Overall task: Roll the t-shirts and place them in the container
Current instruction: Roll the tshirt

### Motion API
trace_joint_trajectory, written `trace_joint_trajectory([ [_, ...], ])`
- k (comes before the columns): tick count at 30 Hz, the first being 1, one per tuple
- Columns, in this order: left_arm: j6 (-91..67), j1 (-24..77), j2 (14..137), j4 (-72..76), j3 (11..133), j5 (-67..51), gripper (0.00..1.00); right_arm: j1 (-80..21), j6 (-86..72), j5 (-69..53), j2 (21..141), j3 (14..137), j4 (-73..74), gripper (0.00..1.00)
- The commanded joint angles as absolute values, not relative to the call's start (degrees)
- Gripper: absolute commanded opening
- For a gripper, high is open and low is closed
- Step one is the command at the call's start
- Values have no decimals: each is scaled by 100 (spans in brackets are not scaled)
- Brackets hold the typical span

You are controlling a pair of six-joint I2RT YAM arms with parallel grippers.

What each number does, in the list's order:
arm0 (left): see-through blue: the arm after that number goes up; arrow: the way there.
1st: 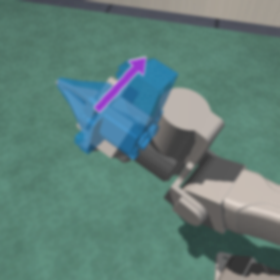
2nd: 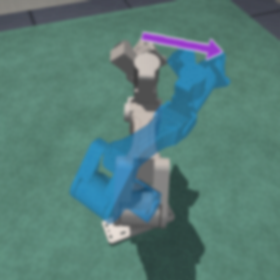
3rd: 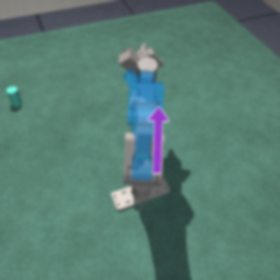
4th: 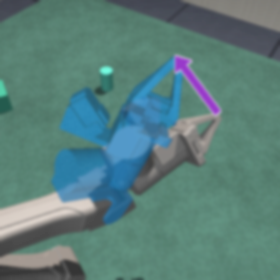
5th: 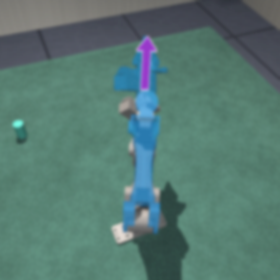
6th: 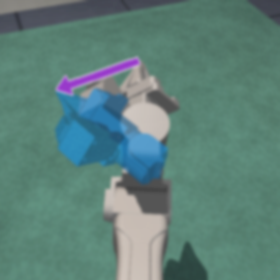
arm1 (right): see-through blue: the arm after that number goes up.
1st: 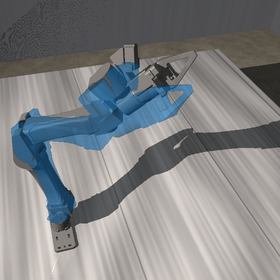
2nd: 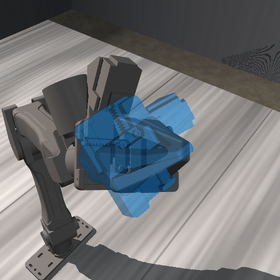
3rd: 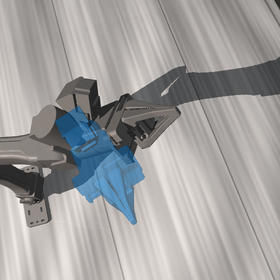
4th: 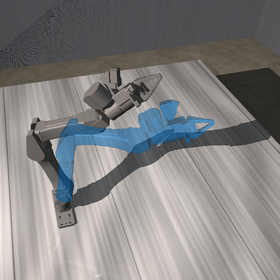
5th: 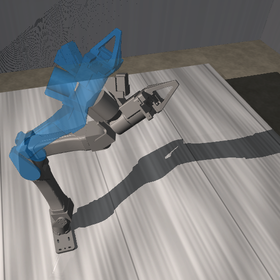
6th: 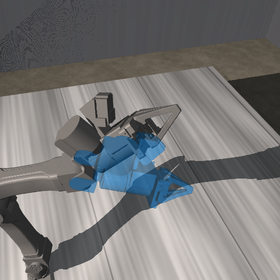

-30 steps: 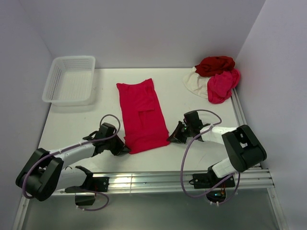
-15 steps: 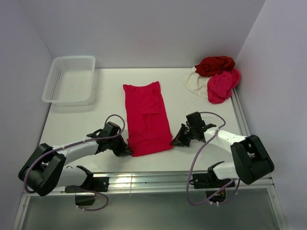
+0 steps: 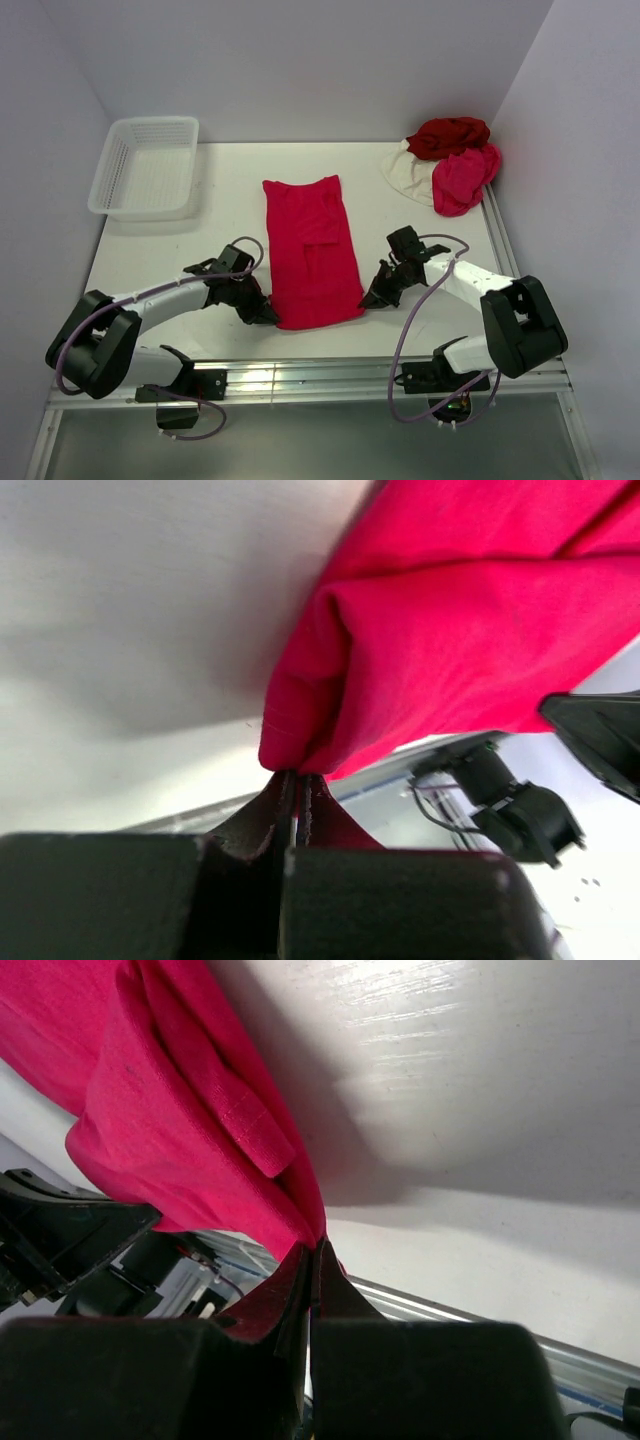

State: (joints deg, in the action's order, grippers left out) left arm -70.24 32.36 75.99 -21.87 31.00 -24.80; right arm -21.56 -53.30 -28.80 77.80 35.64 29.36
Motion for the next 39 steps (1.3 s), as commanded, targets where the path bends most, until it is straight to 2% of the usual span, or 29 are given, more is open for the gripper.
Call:
trace_joint_trajectory([
  [1, -6979, 3042, 7559, -2434, 3401, -2856, 0, -2066, -5519, -3023, 7620, 3901, 3462, 0],
  [8, -6742, 2383, 7681, -2434, 3427, -3375, 0, -1917, -5774, -3050, 7656, 4026, 3788, 0],
  [17, -6530, 2312, 8314, -2610, 4183, -3621, 0, -1714, -6354, -3322, 7549, 3831, 3523, 0],
  [39, -6944, 1732, 9070, -2171, 4798, -4526, 0, -1160, -6319, -3735, 9158, 5993, 4878, 0],
])
